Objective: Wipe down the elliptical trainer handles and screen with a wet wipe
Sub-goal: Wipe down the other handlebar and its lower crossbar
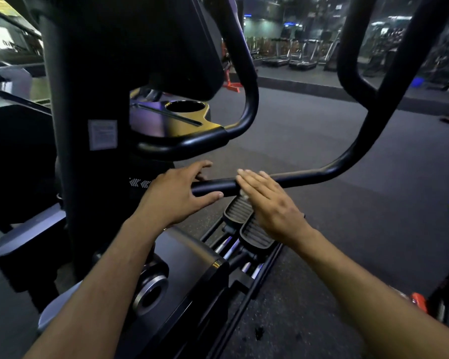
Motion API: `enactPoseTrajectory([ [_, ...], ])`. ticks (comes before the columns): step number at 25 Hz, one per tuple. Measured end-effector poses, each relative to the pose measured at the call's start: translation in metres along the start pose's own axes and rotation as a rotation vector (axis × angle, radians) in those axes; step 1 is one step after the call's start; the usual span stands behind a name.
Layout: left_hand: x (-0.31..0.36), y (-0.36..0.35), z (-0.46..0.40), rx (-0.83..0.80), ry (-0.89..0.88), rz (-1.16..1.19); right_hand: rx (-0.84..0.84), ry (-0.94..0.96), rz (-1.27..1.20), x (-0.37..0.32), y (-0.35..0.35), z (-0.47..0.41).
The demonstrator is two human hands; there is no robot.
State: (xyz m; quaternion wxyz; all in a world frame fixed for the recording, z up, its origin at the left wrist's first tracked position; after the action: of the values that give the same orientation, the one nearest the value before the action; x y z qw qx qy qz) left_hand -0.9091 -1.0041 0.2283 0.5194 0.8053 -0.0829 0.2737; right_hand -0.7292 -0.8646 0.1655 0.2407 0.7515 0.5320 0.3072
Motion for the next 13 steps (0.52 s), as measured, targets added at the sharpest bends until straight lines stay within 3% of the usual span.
enactPoseTrajectory([
  [2,-0.019,0.003,0.018,0.064,0.062,0.066,0.021,-0.131,0.035,0.011,0.002,0.010],
  [5,-0.044,0.003,0.041,0.235,0.161,0.295,-0.057,-0.390,-0.186,0.002,-0.002,-0.019],
  [7,-0.053,0.000,0.053,0.318,0.188,0.515,-0.083,-0.243,-0.223,-0.011,0.000,-0.029],
  [10,-0.063,-0.005,0.065,0.345,0.231,0.821,-0.029,0.021,-0.024,-0.004,0.005,-0.005],
  [13,-0.071,-0.007,0.067,0.341,0.245,0.886,-0.014,-0.236,-0.051,-0.008,-0.004,-0.017],
])
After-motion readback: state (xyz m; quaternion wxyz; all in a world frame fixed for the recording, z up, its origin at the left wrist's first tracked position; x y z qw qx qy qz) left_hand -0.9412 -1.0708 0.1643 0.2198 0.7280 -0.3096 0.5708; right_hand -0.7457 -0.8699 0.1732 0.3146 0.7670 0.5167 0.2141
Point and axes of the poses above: each hand's wrist, its own z-axis away from the middle knuckle, its own y-axis out of the back of the hand, x = y × z, the point moved 4 cm from there along -z, towards the middle knuckle, and after that the axes turned 13 degrees about z, right-handed, at the moved point
